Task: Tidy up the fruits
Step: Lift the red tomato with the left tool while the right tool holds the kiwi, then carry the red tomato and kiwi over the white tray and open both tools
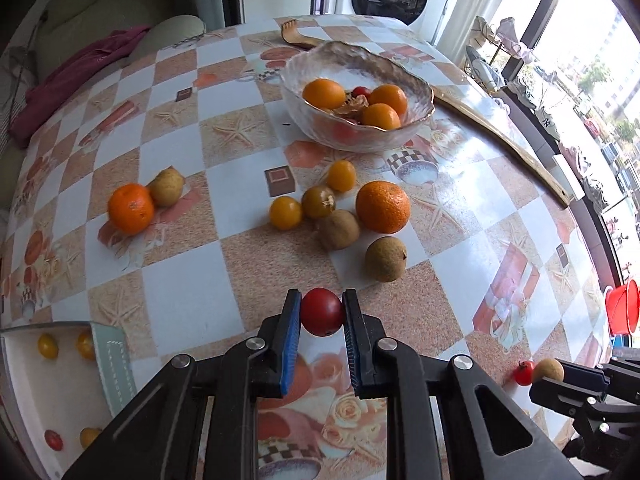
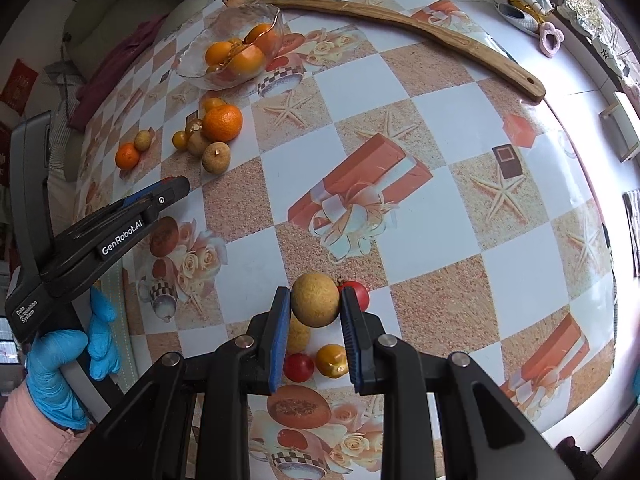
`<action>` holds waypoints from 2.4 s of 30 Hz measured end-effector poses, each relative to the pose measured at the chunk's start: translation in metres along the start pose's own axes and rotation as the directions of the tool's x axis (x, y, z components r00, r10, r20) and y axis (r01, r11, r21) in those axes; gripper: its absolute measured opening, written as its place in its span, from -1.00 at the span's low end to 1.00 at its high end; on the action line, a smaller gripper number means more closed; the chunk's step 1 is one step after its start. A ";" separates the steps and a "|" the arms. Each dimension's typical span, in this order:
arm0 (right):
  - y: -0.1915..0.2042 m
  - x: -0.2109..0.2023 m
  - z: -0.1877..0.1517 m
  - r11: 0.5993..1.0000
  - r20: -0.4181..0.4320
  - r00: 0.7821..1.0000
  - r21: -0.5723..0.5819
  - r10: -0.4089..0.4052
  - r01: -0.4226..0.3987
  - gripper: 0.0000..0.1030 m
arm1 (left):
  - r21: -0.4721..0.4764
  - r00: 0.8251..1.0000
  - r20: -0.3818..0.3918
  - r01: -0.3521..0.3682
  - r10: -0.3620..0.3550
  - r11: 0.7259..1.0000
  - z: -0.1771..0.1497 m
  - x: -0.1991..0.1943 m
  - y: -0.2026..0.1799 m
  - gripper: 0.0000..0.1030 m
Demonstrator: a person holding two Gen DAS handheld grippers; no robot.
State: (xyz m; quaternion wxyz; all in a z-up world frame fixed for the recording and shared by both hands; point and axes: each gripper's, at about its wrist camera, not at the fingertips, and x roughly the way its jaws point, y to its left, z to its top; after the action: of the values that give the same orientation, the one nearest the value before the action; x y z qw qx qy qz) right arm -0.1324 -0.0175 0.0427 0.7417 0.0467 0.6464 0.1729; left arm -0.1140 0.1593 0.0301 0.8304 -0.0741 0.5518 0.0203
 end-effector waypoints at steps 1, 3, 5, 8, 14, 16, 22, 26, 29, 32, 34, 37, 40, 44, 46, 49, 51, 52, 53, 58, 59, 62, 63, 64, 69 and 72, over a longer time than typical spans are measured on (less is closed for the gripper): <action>0.003 -0.001 0.001 1.000 0.002 1.000 -0.007 -0.001 0.001 -0.47 | -0.009 1.000 0.005 0.002 -0.002 1.000 -0.001 -0.004 0.003 -0.57; 0.009 -0.002 0.003 1.000 0.004 1.000 -0.021 -0.001 0.001 -0.47 | -0.029 1.000 0.021 0.005 -0.004 1.000 -0.004 -0.014 0.011 -0.57; 0.017 -0.003 0.004 0.999 0.008 1.000 -0.037 0.001 0.000 -0.47 | -0.047 0.999 0.034 0.006 -0.004 0.999 -0.008 -0.024 0.018 -0.57; 0.030 -0.004 0.006 0.998 0.012 1.000 -0.061 0.006 -0.006 -0.47 | -0.075 0.999 0.048 0.005 -0.002 0.997 -0.013 -0.035 0.032 -0.57; 0.061 -0.001 0.006 0.994 0.008 1.000 -0.112 0.023 -0.022 -0.47 | -0.138 0.997 0.071 -0.014 0.024 0.990 -0.028 -0.059 0.063 -0.57; 0.072 0.001 0.005 0.991 0.004 1.000 -0.132 0.027 -0.026 -0.47 | -0.167 0.996 0.080 -0.022 0.036 0.986 -0.036 -0.069 0.075 -0.57; 0.106 0.005 0.000 0.980 -0.015 0.999 -0.193 0.038 -0.040 -0.47 | -0.255 0.993 0.087 -0.058 0.082 0.965 -0.069 -0.098 0.112 -0.57; 0.130 0.010 -0.002 0.970 -0.029 0.999 -0.236 0.047 -0.052 -0.47 | -0.312 0.991 0.071 -0.087 0.115 0.946 -0.092 -0.110 0.137 -0.57; 0.151 0.016 -0.003 0.960 -0.042 0.998 -0.271 0.054 -0.063 -0.47 | -0.350 0.989 0.049 -0.113 0.138 0.930 -0.111 -0.115 0.154 -0.57; 0.173 0.022 -0.005 0.947 -0.058 0.996 -0.310 0.065 -0.080 -0.47 | -0.373 0.986 0.022 -0.145 0.165 0.917 -0.128 -0.115 0.168 -0.57; 0.190 0.027 -0.006 0.937 -0.070 0.995 -0.337 0.075 -0.095 -0.47 | -0.394 0.985 0.003 -0.157 0.172 0.906 -0.138 -0.114 0.176 -0.57; 0.216 0.036 -0.006 0.919 -0.092 0.991 -0.375 0.092 -0.120 -0.47 | -0.427 0.984 -0.025 -0.171 0.178 0.888 -0.152 -0.109 0.187 -0.57; 0.239 0.047 -0.006 0.902 -0.114 0.988 -0.409 0.102 -0.141 -0.47 | -0.448 0.984 -0.049 -0.177 0.174 0.876 -0.160 -0.101 0.193 -0.57; 0.264 0.060 -0.004 0.880 -0.138 0.985 -0.449 0.101 -0.153 -0.47 | -0.465 0.982 -0.087 -0.190 0.168 0.865 -0.166 -0.088 0.200 -0.57; 0.274 0.068 -0.002 0.872 -0.148 0.984 -0.463 0.099 -0.157 -0.47 | -0.468 0.981 -0.101 -0.194 0.165 0.862 -0.168 -0.083 0.202 -0.57; 0.286 0.077 0.001 0.863 -0.153 0.984 -0.481 0.089 -0.153 -0.47 | -0.467 0.981 -0.113 -0.195 0.160 0.862 -0.169 -0.079 0.204 -0.57; 0.292 0.082 0.003 0.858 -0.154 0.985 -0.491 0.083 -0.149 -0.47 | -0.467 0.981 -0.117 -0.194 0.157 0.863 -0.169 -0.076 0.206 -0.57; 0.295 0.085 0.005 0.857 -0.156 0.985 -0.494 0.080 -0.148 -0.47 | -0.467 0.980 -0.119 -0.196 0.158 0.862 -0.170 -0.075 0.206 -0.57; 0.298 0.088 0.006 0.855 -0.159 0.984 -0.498 0.078 -0.148 -0.47 | -0.467 0.980 -0.121 -0.196 0.157 0.862 -0.170 -0.074 0.207 -0.57; 0.308 0.101 0.012 0.850 -0.169 0.983 -0.507 0.067 -0.145 -0.47 | -0.459 0.979 -0.126 -0.202 0.161 0.865 -0.169 -0.070 0.207 -0.57; 0.308 0.103 0.013 0.850 -0.171 0.983 -0.507 0.065 -0.144 -0.47 | -0.455 0.978 -0.127 -0.205 0.164 0.867 -0.168 -0.069 0.207 -0.57; 0.311 0.110 0.013 0.848 -0.178 0.982 -0.512 0.054 -0.140 -0.47 | -0.441 0.976 -0.127 -0.214 0.175 0.872 -0.168 -0.068 0.204 -0.57; 0.312 0.112 0.013 0.847 -0.178 0.983 -0.514 0.051 -0.137 -0.47 | -0.433 0.975 -0.127 -0.218 0.181 0.874 -0.168 -0.068 0.203 -0.57; 0.312 0.115 0.013 0.846 -0.178 0.983 -0.516 0.047 -0.134 -0.47 | -0.429 0.974 -0.124 -0.224 0.188 0.875 -0.168 -0.068 0.202 -0.57; 0.312 0.128 0.014 0.846 -0.191 0.981 -0.519 0.022 -0.120 -0.47 | -0.397 0.969 -0.118 -0.245 0.216 0.885 -0.168 -0.067 0.197 -0.56; 0.315 0.132 0.012 0.839 -0.196 0.980 -0.531 0.015 -0.119 -0.46 | -0.388 0.968 -0.119 -0.249 0.219 0.888 -0.167 -0.067 0.197 -0.55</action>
State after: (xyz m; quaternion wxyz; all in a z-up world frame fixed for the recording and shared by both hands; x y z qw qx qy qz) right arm -0.1686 0.3207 0.0119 0.6553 -0.1576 0.6351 0.3774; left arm -0.3153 0.3333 0.0080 0.7687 -0.1757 0.5704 0.2298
